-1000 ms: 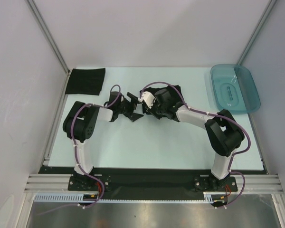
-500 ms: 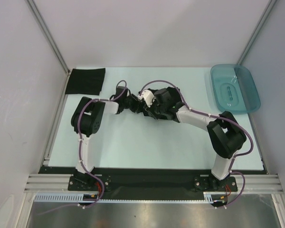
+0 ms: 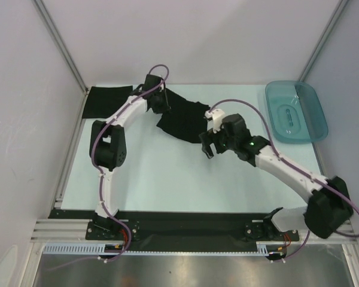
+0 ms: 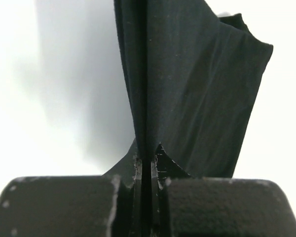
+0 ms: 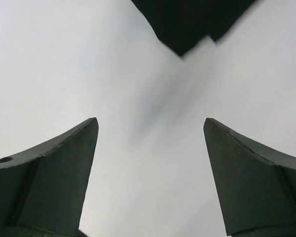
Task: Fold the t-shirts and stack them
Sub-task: Neatly place the folded tshirt to the corner
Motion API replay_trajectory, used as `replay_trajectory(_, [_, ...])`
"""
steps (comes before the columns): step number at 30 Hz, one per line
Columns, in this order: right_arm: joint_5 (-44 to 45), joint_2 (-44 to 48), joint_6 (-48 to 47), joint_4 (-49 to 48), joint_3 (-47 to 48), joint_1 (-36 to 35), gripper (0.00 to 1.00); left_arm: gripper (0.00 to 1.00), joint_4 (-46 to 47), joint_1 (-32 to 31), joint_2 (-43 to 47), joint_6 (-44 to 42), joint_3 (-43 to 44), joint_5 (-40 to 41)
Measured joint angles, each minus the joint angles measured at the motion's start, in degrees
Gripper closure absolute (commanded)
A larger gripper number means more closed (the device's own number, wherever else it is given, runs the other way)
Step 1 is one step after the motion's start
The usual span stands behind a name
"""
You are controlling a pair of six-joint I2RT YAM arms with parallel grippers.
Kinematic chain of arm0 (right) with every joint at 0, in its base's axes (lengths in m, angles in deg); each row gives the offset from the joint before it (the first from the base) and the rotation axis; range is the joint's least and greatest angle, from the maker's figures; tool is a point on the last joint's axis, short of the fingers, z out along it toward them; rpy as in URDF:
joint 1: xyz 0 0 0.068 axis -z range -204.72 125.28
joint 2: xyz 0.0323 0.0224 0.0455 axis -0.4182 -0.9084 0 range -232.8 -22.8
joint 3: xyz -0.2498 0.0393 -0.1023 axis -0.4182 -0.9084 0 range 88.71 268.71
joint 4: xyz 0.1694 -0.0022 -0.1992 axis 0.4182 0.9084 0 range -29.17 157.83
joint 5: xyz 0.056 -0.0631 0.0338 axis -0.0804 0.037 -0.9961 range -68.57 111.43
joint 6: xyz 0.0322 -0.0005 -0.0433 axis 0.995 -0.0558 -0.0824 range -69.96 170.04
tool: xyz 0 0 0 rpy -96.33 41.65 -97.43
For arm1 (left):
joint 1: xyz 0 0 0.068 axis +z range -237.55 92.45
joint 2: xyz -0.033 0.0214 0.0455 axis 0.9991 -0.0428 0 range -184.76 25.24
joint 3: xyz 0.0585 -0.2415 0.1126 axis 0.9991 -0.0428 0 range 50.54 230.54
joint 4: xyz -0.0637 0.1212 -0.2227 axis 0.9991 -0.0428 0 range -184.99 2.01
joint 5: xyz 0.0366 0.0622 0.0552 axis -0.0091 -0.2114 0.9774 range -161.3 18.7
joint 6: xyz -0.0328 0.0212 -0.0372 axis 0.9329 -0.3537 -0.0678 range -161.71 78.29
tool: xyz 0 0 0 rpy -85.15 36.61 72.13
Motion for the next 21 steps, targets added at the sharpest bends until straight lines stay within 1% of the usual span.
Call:
replay_trajectory(5, [-2.34,12.70,3.39,1.88,-7.06,1.40,0.07,1.00,-8.50,2.80,-3.04,-11.85,10.93,8.41])
replay_trajectory(9, [-3.85,17.70,4.61,4.09,-10.58,0.81,0.07,1.00,-13.25,4.85,-8.24,-19.52,20.20,15.52])
replay_trajectory(12, [-3.72,17.51,4.83,5.64,-11.04,-0.39,0.07,1.00,-14.51,5.64,-10.62,-24.83,23.96,20.28])
replay_trajectory(16, [-3.63,15.21,4.79,5.70,-11.15,-1.18,0.06,1.00,-14.49,5.70,-10.75,-31.76,24.57,25.31])
replay_trajectory(21, [-3.04,12.11,4.76,6.12,-11.06,-0.22,0.06,1.00,-11.58,5.73,-10.60,-39.45,24.79,31.43])
